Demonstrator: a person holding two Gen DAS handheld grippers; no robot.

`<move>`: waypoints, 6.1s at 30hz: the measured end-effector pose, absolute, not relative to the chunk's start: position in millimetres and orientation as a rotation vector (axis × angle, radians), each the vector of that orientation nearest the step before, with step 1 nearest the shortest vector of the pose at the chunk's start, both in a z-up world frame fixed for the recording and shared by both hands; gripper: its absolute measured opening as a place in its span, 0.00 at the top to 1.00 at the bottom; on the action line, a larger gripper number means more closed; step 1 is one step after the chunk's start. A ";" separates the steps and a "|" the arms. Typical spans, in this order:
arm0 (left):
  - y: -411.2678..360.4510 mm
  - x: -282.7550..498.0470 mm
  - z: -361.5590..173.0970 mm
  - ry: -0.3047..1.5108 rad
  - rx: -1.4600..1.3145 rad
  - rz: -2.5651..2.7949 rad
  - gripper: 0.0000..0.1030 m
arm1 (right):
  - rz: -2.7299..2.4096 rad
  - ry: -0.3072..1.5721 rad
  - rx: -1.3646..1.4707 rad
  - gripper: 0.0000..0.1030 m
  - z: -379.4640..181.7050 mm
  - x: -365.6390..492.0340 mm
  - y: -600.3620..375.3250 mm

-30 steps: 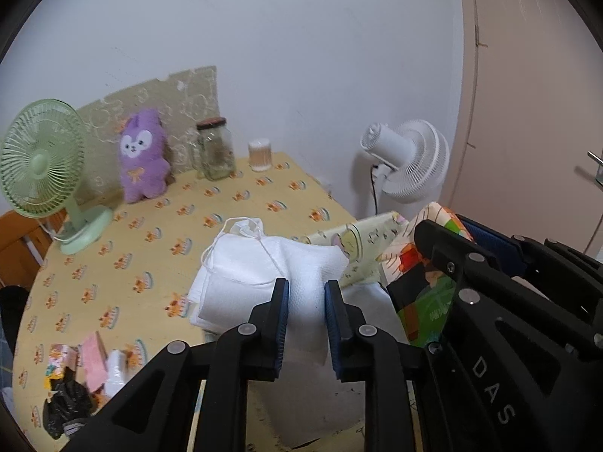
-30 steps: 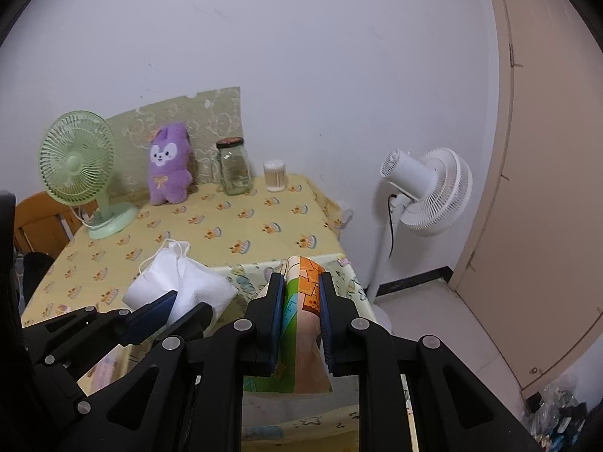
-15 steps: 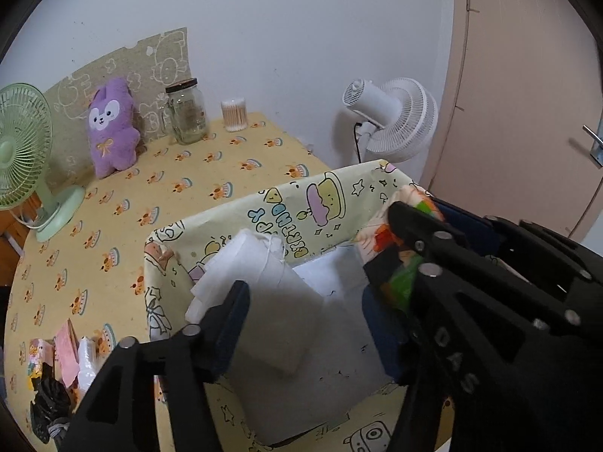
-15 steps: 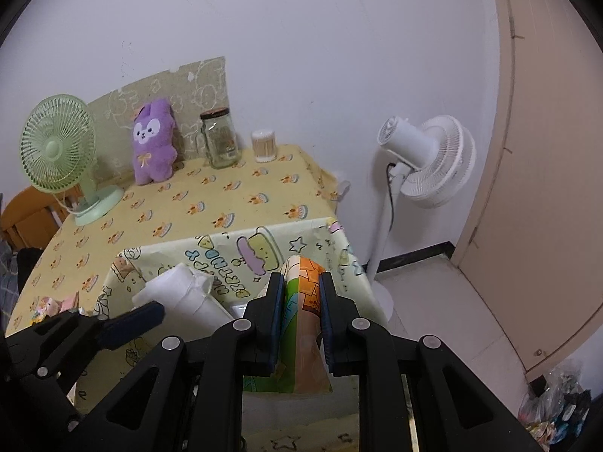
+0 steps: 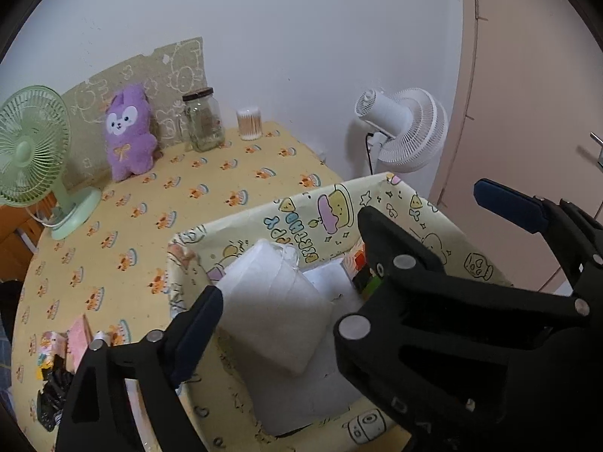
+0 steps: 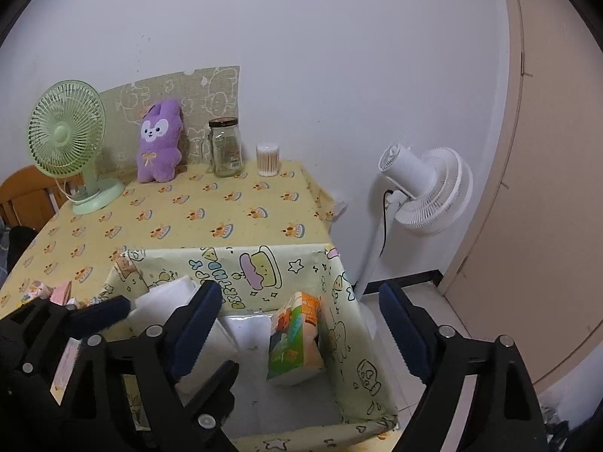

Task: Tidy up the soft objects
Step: 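Open the right gripper over the box while the left releases the white cloth inside, then move both open grippers back to the remaining pile, then grasp the clear plastic bag with the right gripper while the left grasps the grey drawstring pouch, then lift the plastic bag and grey pouch with both grippers toward the gift box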

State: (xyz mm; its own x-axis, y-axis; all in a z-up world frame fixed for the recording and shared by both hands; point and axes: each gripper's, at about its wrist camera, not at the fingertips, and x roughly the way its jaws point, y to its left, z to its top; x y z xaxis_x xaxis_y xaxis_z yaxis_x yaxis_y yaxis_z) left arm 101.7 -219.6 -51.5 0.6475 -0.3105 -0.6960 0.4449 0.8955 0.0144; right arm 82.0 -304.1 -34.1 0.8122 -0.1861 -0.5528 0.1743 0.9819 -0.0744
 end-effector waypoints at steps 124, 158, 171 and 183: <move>27.0 71.7 -145.8 0.793 -0.032 -0.043 0.45 | 0.080 0.784 -0.036 0.21 -136.7 92.0 -73.5; 8.8 66.0 -90.1 0.712 -0.025 -0.094 0.59 | 0.135 0.708 0.020 0.74 -84.9 83.1 -91.9; 0.3 59.0 -60.9 0.664 -0.015 -0.107 0.59 | 0.115 0.657 0.023 0.74 -53.2 72.3 -101.6; -14.5 52.6 -34.2 0.616 0.000 -0.114 0.59 | 0.102 0.609 0.029 0.74 -24.5 63.9 -117.4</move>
